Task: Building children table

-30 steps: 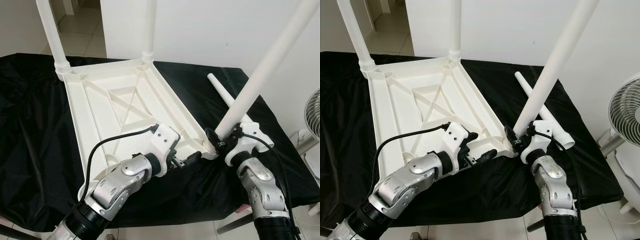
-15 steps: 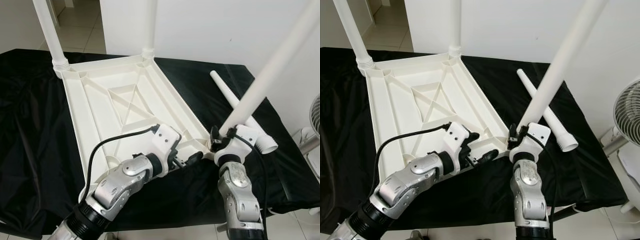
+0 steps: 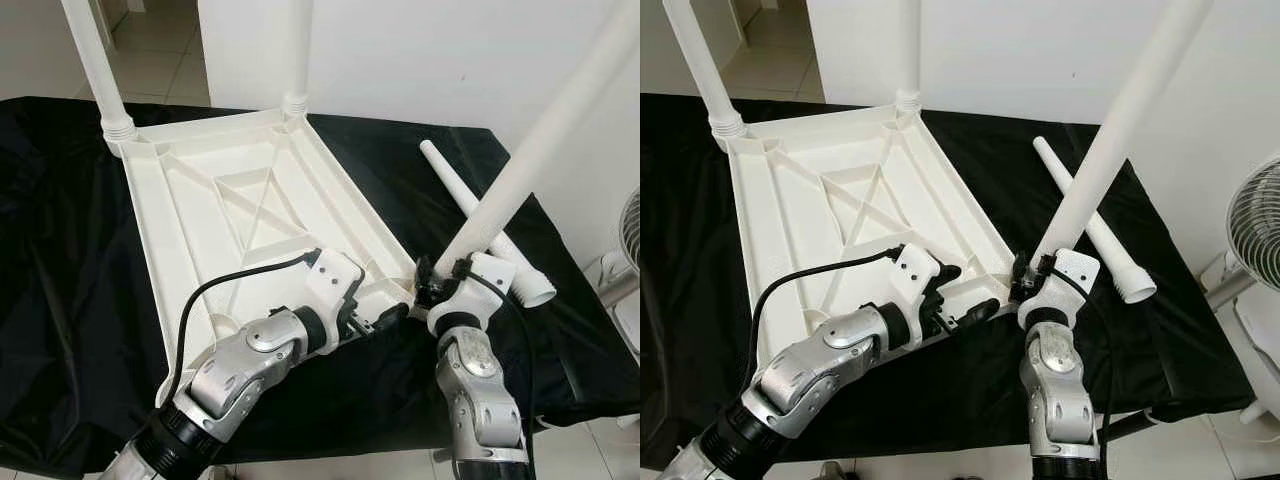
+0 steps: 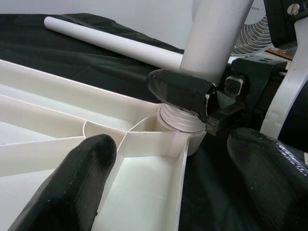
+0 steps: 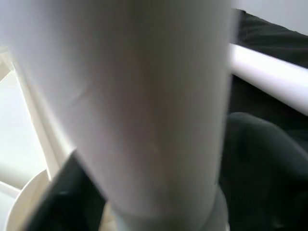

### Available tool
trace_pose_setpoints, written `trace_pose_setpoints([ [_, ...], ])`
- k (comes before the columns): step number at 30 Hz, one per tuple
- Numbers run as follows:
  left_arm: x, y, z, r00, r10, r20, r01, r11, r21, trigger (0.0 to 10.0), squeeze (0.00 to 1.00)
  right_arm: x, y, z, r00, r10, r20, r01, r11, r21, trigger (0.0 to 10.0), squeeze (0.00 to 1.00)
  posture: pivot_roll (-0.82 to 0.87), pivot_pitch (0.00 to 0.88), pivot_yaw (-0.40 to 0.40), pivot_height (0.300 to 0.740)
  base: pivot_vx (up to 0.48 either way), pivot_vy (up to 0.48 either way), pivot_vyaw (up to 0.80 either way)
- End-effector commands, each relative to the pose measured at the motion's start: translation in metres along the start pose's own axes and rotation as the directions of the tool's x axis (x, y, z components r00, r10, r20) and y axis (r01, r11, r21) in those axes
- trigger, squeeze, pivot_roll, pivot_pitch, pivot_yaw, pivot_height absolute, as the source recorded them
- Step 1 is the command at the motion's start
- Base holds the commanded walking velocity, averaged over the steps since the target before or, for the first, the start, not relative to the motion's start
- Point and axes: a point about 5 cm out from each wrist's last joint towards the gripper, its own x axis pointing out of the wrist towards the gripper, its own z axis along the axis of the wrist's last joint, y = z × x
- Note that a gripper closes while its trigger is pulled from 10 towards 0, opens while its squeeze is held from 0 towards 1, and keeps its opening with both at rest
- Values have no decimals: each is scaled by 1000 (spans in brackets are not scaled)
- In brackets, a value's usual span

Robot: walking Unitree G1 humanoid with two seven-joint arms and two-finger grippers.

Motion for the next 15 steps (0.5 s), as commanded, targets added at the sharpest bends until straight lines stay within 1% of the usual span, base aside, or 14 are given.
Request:
trace_pose_setpoints([
  [1,-1,-10,-1,990,-139,-5,139,990,5,10000,0,2,-5,0,1000,15,-5,-15,1000,1,10000,1000,5,100,-72,740,0,0,0],
  [2,-1,-10,-1,990,-139,-5,139,990,5,10000,0,2,-5,0,1000,15,-5,-15,1000,1,10000,1000,5,100,-72,740,0,0,0],
  [4,-2,-9,-2,991,-135,-8,135,991,4,10000,0,7,-7,1,997,83,-7,-83,997,4,10000,1000,10,94,-72,740,0,0,0],
  [5,-2,-9,-2,991,-135,-8,135,991,4,10000,0,7,-7,1,997,83,-7,-83,997,4,10000,1000,10,94,-72,740,0,0,0],
  [6,-3,-8,-3,991,-134,-11,134,991,5,10000,0,9,-8,2,989,144,-10,-144,990,-3,10000,1000,10,94,-72,740,0,0,0],
  [7,-3,-7,-4,991,-133,-14,133,991,5,10000,0,11,-8,2,983,185,-13,-186,983,-9,10000,275,11,91,-72,740,0,0,0],
  [8,-3,-7,-4,991,-133,-14,133,991,5,10000,0,11,-8,2,983,185,-13,-186,983,-9,10000,275,11,91,-72,740,0,0,0],
  [9,-4,-7,-4,991,-133,-16,133,991,6,10000,0,12,-8,2,975,222,-23,-222,975,-7,10000,0,12,90,-71,740,0,0,0],
  [10,-4,-7,-4,991,-133,-16,133,991,6,10000,0,12,-8,2,975,222,-23,-222,975,-7,10000,0,12,90,-71,740,0,0,0],
  [12,-6,-6,-4,991,-134,-21,135,991,9,10000,0,14,-11,3,941,337,-30,-338,940,-40,10000,0,17,89,-64,740,0,0,0],
  [13,-6,-6,-4,991,-134,-21,135,991,9,10000,0,14,-11,3,941,337,-30,-338,940,-40,10000,0,17,89,-64,740,0,0,0],
  [14,-7,-5,-5,990,-136,-24,137,991,10,10000,0,15,-13,3,921,388,-34,-389,920,-43,10000,0,17,91,-61,740,0,0,0],
  [15,-7,-5,-5,990,-136,-24,137,991,10,10000,0,15,-13,3,921,388,-34,-389,920,-43,10000,0,17,91,-61,740,0,0,0],
])
